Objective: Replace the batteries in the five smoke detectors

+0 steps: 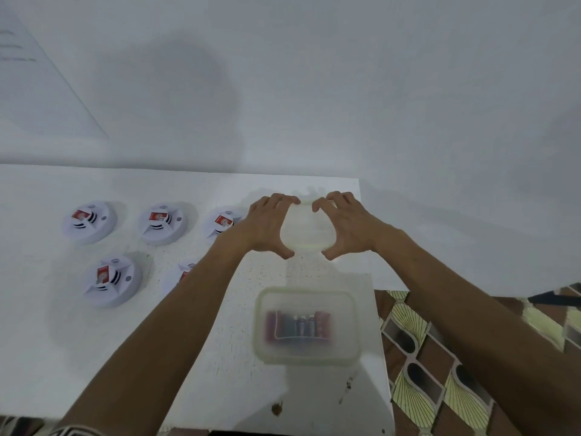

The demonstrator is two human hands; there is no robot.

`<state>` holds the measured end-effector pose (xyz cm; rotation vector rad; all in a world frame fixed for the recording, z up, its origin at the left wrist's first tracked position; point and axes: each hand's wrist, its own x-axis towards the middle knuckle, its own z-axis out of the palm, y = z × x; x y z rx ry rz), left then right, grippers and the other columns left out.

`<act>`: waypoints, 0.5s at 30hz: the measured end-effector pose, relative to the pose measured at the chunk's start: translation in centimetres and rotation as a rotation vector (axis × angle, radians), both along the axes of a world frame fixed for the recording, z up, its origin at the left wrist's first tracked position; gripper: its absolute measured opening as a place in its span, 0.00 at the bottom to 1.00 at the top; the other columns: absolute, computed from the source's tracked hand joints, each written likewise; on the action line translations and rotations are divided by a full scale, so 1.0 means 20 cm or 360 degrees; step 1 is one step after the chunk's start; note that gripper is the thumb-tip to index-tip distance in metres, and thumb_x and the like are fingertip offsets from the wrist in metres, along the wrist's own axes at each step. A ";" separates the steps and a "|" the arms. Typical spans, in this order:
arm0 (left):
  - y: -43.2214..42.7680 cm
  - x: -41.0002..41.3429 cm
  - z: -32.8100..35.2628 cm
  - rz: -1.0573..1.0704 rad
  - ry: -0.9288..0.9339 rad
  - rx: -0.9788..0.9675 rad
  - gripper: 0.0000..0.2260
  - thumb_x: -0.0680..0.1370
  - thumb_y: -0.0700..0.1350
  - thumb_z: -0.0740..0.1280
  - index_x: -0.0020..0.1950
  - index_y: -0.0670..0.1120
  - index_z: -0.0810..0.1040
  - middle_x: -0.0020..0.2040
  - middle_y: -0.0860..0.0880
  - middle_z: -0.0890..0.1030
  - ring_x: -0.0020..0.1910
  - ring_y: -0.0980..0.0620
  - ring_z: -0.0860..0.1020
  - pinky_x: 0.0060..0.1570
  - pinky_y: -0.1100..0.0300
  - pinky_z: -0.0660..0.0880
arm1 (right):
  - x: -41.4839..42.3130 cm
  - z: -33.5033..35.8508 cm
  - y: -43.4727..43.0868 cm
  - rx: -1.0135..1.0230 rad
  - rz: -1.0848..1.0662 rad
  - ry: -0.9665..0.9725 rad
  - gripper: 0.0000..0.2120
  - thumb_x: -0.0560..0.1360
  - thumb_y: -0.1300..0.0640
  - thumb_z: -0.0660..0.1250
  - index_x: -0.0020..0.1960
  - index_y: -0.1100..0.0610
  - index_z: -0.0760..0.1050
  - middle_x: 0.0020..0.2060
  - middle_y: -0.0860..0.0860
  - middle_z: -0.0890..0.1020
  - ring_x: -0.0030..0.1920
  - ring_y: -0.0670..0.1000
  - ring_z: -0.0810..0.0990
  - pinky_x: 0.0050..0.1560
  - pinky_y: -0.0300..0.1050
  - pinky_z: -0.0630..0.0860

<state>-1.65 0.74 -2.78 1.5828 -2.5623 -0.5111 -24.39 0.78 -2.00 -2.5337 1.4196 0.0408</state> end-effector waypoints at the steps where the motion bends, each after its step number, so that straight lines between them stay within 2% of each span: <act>1: 0.00 0.00 0.00 0.0000 0.0006 0.0007 0.47 0.59 0.58 0.78 0.72 0.51 0.57 0.68 0.48 0.63 0.66 0.46 0.63 0.67 0.49 0.59 | 0.00 0.00 0.00 -0.0006 0.0003 -0.0010 0.45 0.59 0.40 0.75 0.69 0.49 0.59 0.66 0.54 0.63 0.65 0.58 0.61 0.68 0.51 0.64; 9: 0.01 0.02 -0.02 0.0030 0.0074 0.0090 0.47 0.60 0.59 0.77 0.72 0.53 0.55 0.70 0.50 0.61 0.66 0.47 0.63 0.64 0.48 0.64 | -0.02 0.00 0.02 0.0029 -0.0017 -0.0078 0.43 0.61 0.40 0.74 0.70 0.47 0.59 0.70 0.53 0.61 0.68 0.57 0.59 0.67 0.52 0.66; 12: 0.02 0.03 -0.02 0.0026 0.0083 0.0097 0.48 0.61 0.60 0.76 0.73 0.55 0.53 0.73 0.51 0.59 0.68 0.47 0.61 0.66 0.44 0.65 | -0.03 -0.01 0.03 0.0095 -0.0051 -0.0167 0.42 0.63 0.40 0.74 0.71 0.45 0.58 0.74 0.52 0.57 0.73 0.57 0.54 0.71 0.53 0.63; 15: 0.03 0.05 -0.03 0.0026 0.0064 0.0120 0.48 0.64 0.61 0.75 0.75 0.57 0.50 0.78 0.53 0.51 0.74 0.47 0.54 0.69 0.42 0.59 | -0.05 -0.03 0.06 0.0087 -0.0087 -0.0198 0.42 0.65 0.38 0.73 0.73 0.43 0.57 0.78 0.52 0.51 0.77 0.57 0.47 0.75 0.56 0.57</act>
